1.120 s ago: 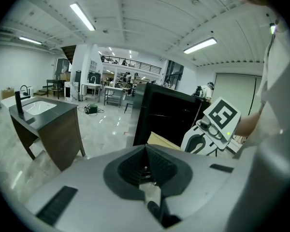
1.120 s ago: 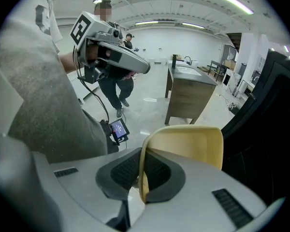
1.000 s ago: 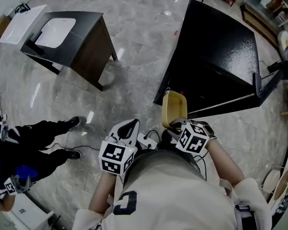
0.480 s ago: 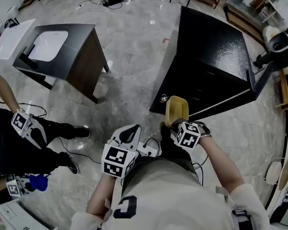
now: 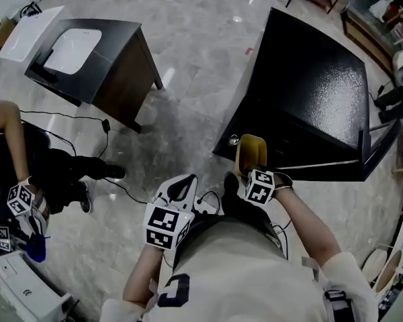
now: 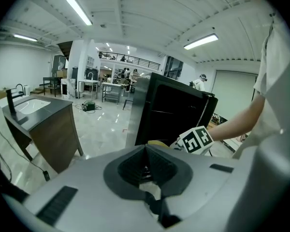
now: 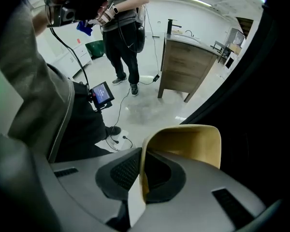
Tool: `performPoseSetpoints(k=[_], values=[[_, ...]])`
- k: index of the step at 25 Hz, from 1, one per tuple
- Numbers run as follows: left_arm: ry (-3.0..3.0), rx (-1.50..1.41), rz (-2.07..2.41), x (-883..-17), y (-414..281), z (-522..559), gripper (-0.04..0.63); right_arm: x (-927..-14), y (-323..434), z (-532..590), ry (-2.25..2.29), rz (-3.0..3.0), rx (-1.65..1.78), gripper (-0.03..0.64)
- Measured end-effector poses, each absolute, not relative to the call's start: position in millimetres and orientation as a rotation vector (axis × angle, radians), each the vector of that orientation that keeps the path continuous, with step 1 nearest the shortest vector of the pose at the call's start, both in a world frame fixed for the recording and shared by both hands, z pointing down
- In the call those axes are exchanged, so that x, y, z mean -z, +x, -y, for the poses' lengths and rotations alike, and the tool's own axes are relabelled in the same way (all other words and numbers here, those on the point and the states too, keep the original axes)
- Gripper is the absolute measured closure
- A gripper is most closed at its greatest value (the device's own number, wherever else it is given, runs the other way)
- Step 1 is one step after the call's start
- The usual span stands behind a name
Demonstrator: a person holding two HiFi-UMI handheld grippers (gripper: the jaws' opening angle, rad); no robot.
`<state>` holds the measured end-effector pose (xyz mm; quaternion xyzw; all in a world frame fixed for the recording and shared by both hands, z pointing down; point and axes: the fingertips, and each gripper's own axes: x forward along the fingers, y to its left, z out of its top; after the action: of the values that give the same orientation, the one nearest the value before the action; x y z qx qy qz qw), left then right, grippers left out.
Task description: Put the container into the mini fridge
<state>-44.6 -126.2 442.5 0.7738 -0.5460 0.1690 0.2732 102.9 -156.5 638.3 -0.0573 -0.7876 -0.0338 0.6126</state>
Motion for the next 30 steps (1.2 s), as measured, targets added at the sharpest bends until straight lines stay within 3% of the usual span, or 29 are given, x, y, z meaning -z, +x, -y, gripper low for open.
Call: performPoseSetpoints(k=[30], values=[[1.830,-0.500,1.660,-451,-39,177,0.554,-706,110,237,-0.221,1.836,0.199,0.584]])
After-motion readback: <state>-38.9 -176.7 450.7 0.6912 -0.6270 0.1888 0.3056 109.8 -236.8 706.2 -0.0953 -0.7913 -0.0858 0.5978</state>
